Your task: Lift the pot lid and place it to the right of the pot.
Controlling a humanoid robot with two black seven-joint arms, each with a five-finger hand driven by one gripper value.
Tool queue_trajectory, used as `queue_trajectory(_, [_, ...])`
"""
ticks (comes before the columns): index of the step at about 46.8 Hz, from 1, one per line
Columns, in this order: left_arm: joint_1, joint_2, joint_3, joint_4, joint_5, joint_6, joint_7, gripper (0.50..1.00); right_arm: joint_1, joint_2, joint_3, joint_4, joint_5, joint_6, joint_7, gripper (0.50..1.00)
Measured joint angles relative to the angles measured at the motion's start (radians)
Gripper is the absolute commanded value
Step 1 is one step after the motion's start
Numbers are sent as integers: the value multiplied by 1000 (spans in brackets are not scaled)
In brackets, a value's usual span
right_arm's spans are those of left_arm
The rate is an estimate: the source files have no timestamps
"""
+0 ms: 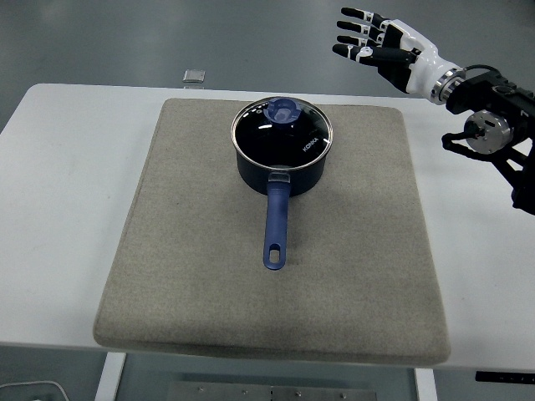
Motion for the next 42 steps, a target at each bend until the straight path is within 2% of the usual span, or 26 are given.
queue_trajectory(15, [-1,0,0,0,0,0,0,1000,95,1,-160,44,-52,-11,7,903])
queue_trajectory(36, [0,0,0,0,0,0,0,1000,287,1,-427,117,-252,-60,7,901])
queue_trajectory(42, [-1,0,0,0,0,0,0,1000,344,39,-515,118,-254,-60,7,901])
